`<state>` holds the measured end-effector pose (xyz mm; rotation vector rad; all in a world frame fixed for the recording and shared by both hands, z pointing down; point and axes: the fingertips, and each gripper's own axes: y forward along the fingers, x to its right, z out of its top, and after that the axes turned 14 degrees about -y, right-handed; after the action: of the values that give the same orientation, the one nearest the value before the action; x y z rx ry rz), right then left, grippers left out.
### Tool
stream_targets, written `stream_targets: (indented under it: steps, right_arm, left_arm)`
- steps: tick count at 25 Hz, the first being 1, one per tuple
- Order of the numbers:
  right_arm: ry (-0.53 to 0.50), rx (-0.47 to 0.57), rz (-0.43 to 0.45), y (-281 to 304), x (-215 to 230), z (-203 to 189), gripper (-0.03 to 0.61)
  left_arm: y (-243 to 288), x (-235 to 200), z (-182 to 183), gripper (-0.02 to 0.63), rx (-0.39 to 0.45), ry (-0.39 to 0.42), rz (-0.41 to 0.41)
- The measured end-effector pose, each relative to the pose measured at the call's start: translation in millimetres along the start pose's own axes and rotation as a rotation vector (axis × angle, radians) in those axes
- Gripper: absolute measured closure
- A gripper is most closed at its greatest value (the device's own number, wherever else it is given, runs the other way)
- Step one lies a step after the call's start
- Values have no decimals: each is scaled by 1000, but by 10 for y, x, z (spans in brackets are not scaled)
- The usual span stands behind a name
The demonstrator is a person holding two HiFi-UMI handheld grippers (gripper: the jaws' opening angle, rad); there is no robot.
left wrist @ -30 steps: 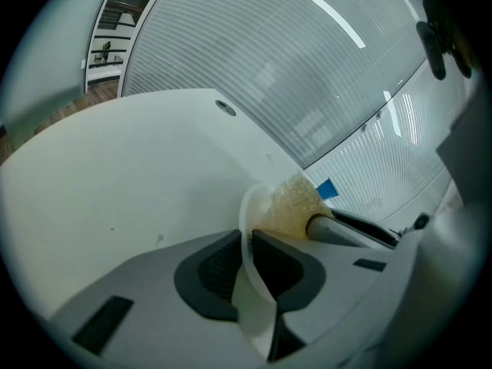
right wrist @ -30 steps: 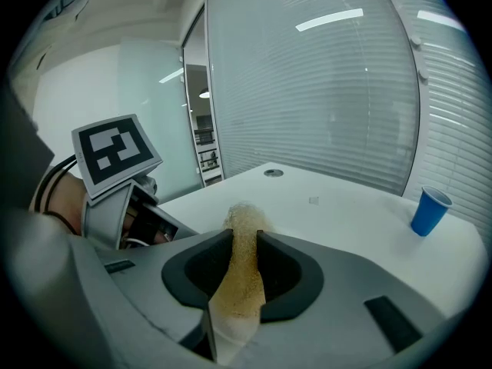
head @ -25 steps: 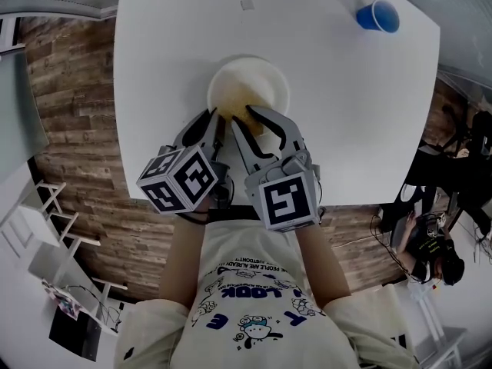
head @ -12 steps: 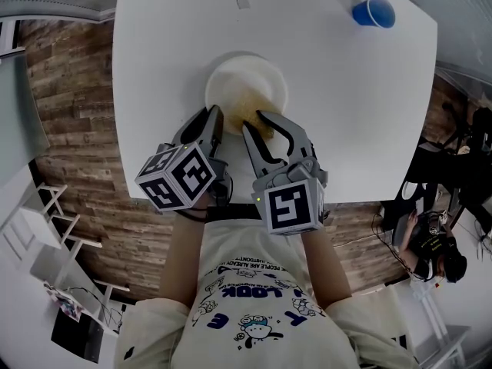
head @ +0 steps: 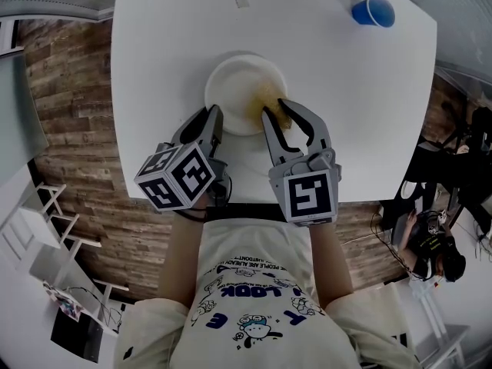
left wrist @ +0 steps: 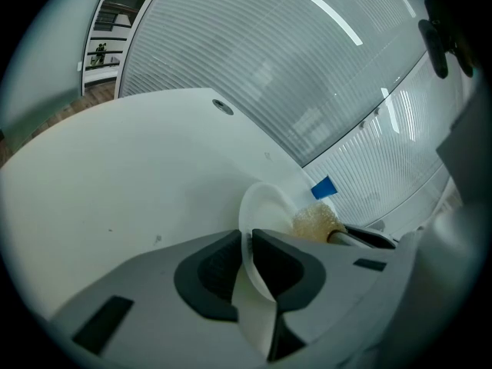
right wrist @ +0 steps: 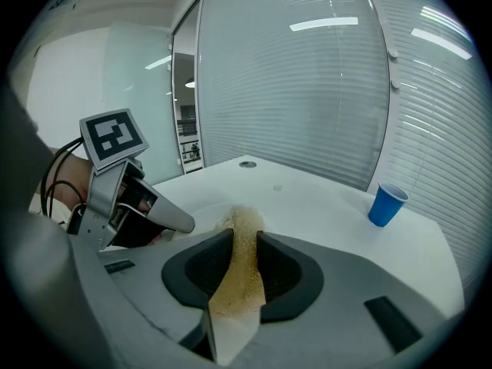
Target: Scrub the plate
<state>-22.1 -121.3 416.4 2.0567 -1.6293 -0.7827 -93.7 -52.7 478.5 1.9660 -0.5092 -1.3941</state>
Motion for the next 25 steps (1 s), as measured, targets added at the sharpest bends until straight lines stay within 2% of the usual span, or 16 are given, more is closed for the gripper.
stream_targets:
  steps: [16,21,25]
  right_arm:
    - [-22,-6,-52,122,240,100,480]
    - [-100,19,-43,233,283,199,480]
    - [-114,27,-41,304,293,263,480]
  left_arm:
    - [-17,13,-5,541,-11,0,-11]
    - [-14,11,-3,541,-12,-1,-12]
    - [-12,10,-3,541,-13,-3,-13]
